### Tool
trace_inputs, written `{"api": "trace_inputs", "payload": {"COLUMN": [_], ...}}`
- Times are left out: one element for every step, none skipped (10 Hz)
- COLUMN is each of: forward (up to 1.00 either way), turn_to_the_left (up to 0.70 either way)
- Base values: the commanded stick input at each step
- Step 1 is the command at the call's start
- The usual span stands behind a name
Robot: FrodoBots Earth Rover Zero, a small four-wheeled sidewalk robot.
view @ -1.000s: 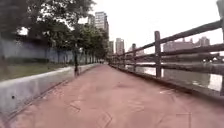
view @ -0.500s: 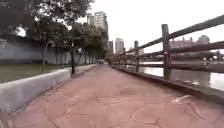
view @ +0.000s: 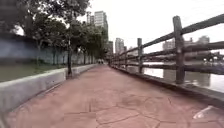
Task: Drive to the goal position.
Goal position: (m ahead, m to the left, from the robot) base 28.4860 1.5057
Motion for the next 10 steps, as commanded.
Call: {"api": "trace_inputs", "payload": {"forward": [0.99, 0.99, 0.99, 0.99, 0.99, 0.99, 0.99, 0.99, 0.99, 0.99], "turn_to_the_left": [0.0, 0.0, 0.0, 0.0, 0.0, 0.0, 0.0, 0.0, 0.0, 0.0]}}
